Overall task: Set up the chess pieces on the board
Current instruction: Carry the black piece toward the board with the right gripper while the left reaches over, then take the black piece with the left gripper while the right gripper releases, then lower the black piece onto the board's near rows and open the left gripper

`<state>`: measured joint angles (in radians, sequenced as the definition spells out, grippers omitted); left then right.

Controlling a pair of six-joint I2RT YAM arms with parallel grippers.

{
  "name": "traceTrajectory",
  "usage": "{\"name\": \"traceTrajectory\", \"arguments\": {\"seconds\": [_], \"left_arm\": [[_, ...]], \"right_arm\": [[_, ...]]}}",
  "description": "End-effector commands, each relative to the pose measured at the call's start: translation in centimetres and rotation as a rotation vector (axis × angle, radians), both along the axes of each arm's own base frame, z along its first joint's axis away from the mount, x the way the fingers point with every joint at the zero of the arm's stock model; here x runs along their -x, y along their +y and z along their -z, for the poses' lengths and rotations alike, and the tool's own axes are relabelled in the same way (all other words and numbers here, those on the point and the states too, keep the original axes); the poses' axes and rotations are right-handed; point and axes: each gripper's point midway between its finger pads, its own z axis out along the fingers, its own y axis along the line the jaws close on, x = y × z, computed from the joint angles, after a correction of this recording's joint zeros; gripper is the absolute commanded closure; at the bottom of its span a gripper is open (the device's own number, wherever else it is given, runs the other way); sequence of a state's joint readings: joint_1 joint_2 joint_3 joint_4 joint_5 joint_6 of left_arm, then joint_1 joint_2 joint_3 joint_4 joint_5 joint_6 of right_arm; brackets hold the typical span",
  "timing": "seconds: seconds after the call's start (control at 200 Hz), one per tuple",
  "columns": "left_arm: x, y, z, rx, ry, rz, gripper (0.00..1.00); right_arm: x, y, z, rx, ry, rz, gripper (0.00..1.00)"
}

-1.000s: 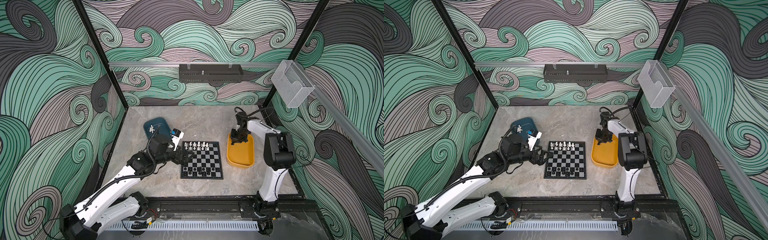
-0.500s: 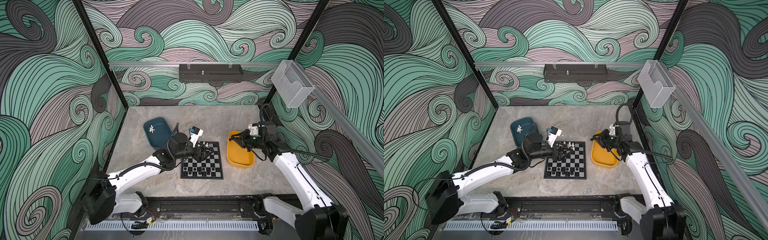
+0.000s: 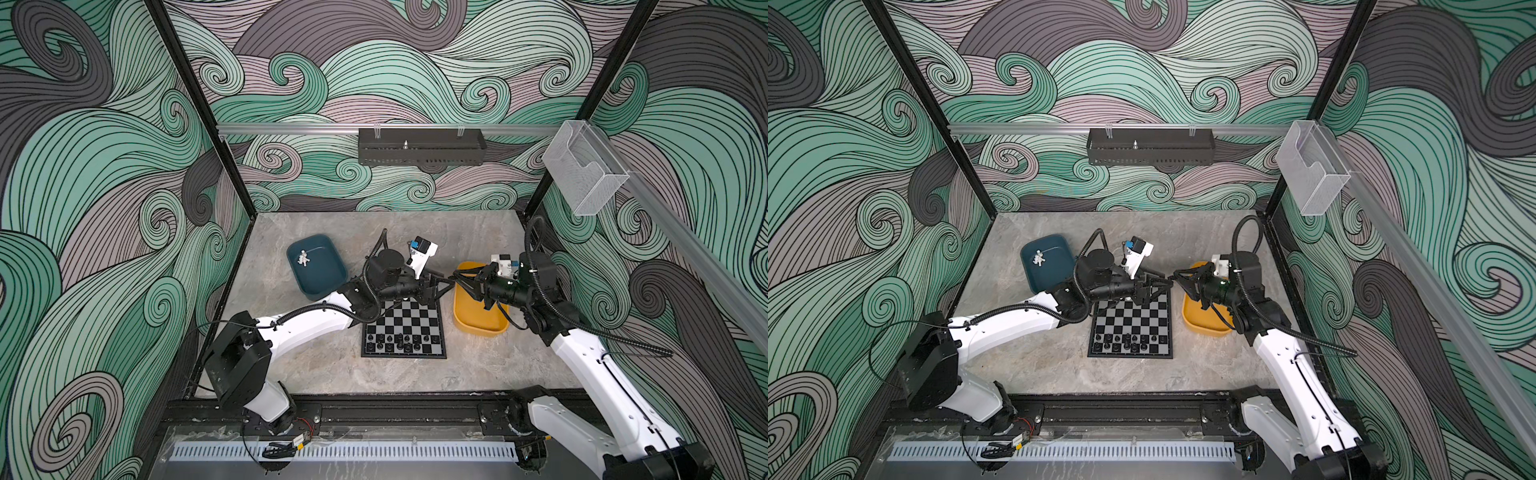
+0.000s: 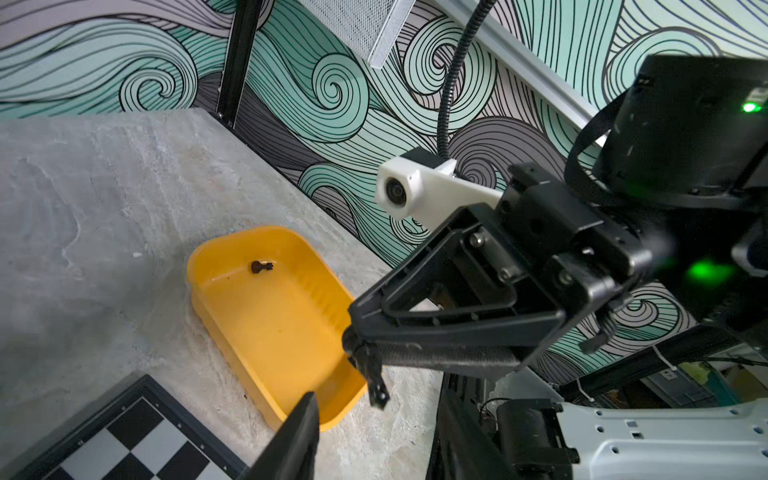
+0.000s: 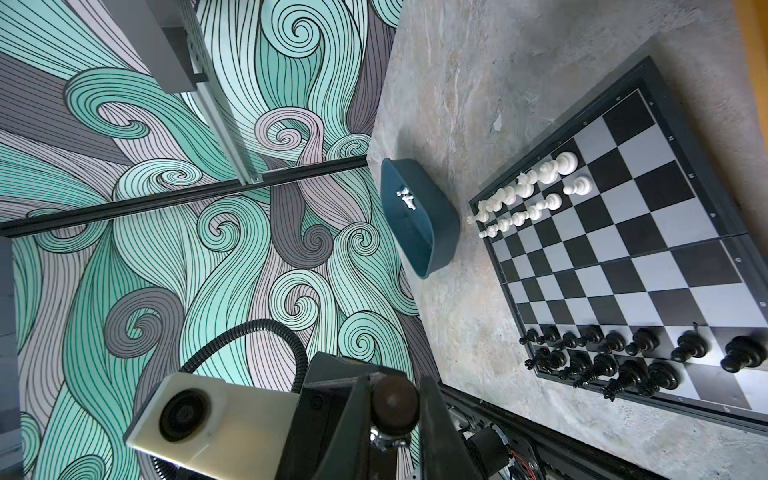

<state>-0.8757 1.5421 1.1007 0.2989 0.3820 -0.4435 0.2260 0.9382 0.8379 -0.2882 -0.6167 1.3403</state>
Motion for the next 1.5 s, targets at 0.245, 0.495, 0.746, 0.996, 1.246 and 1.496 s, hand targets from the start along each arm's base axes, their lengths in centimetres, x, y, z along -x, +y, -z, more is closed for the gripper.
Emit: {"name": "traceTrajectory", "arguments": {"seconds": [0.245,0.495,0.746,0.996,1.246,1.496], "left_arm": [[-0.6,-1.2,-1.4,0.023,0.005,0.004,0.80],[-1.2,-1.1,-2.7,0.069,0.080,-0.042,1.00],[1.5,1.5,-2.5,-0.069,0.158,-0.016,1.00],[7.1,5.4,5.3,-0.573,0.214,0.129,1.00],[10.0,5.1,12.2,-0.985,0.249,0.257,1.00],[10.4,3.3,17.0,-1.138,0.242,0.303,1.00]], "right_arm": [[0.4,0.7,-1.0,-0.061,-0.013,-0.025,0.95],[0.6,0.6,-1.8,-0.057,-0.051,-0.022,0.88],[3.0,-2.8,-2.3,0.405,-0.168,-0.108,0.21],[4.3,-8.5,0.8,0.835,-0.135,-0.094,0.00],[5.5,-9.7,1.6,0.900,-0.135,-0.095,0.00],[6.5,-10.1,2.2,0.920,-0.139,-0.098,0.00]]}}
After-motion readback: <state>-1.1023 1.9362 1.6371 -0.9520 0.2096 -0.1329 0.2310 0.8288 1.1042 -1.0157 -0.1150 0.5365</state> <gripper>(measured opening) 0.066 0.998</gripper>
